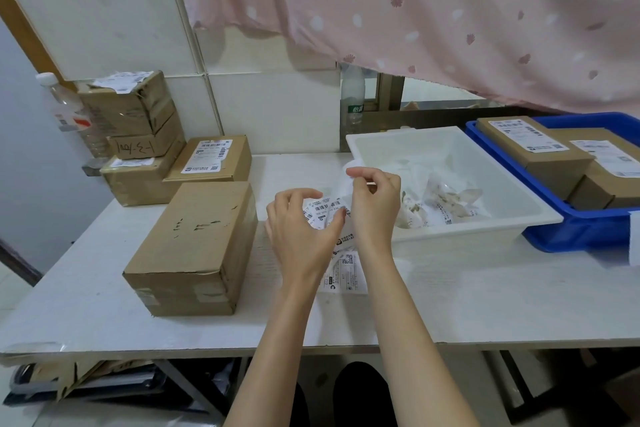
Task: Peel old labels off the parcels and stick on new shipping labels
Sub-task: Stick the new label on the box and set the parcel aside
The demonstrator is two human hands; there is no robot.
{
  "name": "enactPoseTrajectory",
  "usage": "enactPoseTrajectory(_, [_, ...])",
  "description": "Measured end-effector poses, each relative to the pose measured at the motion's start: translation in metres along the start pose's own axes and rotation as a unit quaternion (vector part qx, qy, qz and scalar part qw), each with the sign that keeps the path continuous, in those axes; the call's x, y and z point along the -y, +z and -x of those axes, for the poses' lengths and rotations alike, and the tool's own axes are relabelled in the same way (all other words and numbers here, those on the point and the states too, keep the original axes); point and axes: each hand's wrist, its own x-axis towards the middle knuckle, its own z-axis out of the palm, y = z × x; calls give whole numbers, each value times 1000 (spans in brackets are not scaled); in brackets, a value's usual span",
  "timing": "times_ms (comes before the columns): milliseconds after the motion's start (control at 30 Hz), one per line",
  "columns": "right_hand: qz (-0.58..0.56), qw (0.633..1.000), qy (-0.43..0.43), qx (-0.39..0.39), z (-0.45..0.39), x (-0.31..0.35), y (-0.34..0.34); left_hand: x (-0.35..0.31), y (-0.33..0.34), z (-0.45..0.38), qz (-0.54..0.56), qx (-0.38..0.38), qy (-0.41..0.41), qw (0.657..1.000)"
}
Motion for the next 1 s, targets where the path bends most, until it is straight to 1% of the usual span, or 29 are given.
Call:
enactPoseTrajectory(133, [-7, 1000, 9, 1, 2, 3, 2, 8, 2, -1, -1, -31, -15, 999])
enactPoseTrajectory(233, [-55, 997, 59, 9, 3, 8, 3, 11, 3, -1, -21, -33, -28, 999])
enactPoseTrajectory(367, [-112, 987, 116, 23, 3, 8, 4, 8, 0, -1, -9, -27, -44, 999])
enactPoseTrajectory(533, [-163, 974, 159, 13, 5, 10, 0, 2, -2, -4, -18, -31, -27, 999])
enactPoseTrajectory(633, [-186, 969, 165, 1, 0, 12, -4, 5, -5, -3, 23, -31, -60, 997])
enactPoseTrajectory(733, [-145, 979, 143, 1, -3, 9, -5, 5, -9, -4, 86, -31, -98, 991])
enactPoseTrajectory(833, [-39, 996, 76, -8, 3, -3, 0, 0, -10, -9, 135, -42, -119, 983])
enactPoseTrajectory(900, [40, 999, 27, -4, 7, -10, 4, -2, -10, -12, 162, -51, -127, 977])
enactPoseTrajectory(1000, [92, 995, 25, 22, 9, -18, 7, -1, -11, -14, 187, -64, -138, 971])
